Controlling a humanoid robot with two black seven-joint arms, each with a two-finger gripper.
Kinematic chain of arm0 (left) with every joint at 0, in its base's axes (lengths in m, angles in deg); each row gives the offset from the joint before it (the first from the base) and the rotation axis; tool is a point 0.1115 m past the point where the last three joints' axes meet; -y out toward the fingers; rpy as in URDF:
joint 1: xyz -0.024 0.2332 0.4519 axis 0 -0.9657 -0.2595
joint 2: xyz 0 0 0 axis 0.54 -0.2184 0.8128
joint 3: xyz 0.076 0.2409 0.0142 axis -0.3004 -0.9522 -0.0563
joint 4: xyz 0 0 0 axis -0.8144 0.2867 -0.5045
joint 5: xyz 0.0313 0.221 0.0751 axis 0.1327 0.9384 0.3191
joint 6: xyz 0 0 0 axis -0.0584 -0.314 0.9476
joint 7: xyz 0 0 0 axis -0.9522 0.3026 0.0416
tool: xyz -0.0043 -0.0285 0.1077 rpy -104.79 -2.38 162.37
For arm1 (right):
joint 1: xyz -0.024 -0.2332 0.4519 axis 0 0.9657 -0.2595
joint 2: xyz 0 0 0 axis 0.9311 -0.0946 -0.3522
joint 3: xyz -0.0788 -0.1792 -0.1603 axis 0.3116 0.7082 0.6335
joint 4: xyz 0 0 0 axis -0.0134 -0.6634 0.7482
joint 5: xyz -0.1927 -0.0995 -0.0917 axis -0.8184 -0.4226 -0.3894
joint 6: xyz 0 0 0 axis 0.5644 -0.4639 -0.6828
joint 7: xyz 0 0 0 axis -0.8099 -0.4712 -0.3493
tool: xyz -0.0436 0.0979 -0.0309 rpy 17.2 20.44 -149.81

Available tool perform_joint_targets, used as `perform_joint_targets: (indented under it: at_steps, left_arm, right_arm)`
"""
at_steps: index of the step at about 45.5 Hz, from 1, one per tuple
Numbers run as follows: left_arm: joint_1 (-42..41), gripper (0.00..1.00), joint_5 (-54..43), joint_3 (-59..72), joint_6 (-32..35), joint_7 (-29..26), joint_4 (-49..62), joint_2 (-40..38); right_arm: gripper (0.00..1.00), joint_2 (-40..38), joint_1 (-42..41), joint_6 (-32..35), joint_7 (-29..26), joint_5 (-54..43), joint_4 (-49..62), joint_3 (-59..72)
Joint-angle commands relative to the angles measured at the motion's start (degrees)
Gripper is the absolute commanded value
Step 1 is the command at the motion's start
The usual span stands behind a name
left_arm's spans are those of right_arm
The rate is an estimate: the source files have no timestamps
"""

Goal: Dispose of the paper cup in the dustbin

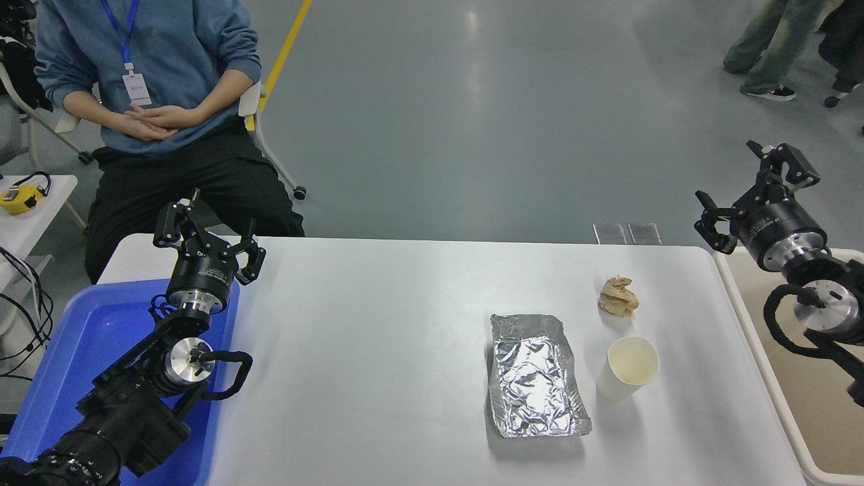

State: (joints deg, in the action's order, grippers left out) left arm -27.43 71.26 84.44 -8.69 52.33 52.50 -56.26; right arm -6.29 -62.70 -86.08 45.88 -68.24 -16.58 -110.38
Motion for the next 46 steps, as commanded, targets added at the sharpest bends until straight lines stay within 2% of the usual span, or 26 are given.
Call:
perform_joint_targets:
  at_steps: [1, 11, 17, 24, 30, 34, 38, 46]
  left_arm:
    - [0.00, 1.00, 0.11, -0.17, 0.24, 0.32, 0.08, 0.09]
    - [0.00, 1.00, 0.02, -0.09, 0.16, 0.06, 0.08, 0.17]
    - [0.00, 1.00, 0.02, -0.09, 0.16, 0.06, -0.01, 0.09]
    - [0.00, 1.00, 0.02, -0.09, 0.16, 0.06, -0.01, 0.09]
    - [0.00, 1.00, 0.02, -0.09, 0.24, 0.06, -0.01, 0.18]
    - [0.00, 1.00, 0.02, -0.09, 0.25, 0.06, -0.01, 0.18]
    - [0.00, 1.00, 0.02, -0.09, 0.16, 0.06, 0.08, 0.18]
    - [0.00, 1.00, 0.02, -0.09, 0.16, 0.06, 0.08, 0.18]
  right_arm:
    - [0.99, -0.11, 0.00, 0.08, 0.00, -0.02, 0.00, 0.09]
    - [0.99, -2.57, 0.00, 0.78, 0.00, -0.02, -1.05, 0.44]
    - [0.99, -7.66, 2.89, 1.04, 0.09, -3.35, -11.58, 1.05]
    - [0.99, -13.46, 9.66, 0.69, 1.32, -16.44, -23.72, 1.14]
    - [0.99, -20.31, 18.97, 0.69, 1.32, -31.99, -31.89, 1.05]
    - [0.99, -22.08, 22.93, 0.78, 3.68, -38.76, -32.87, 0.88]
    - [0.99, -22.08, 26.62, 0.16, 5.80, -52.11, -32.51, 0.44]
    - [0.99, -23.22, 26.81, -2.73, 7.03, -63.20, -31.73, 1.05]
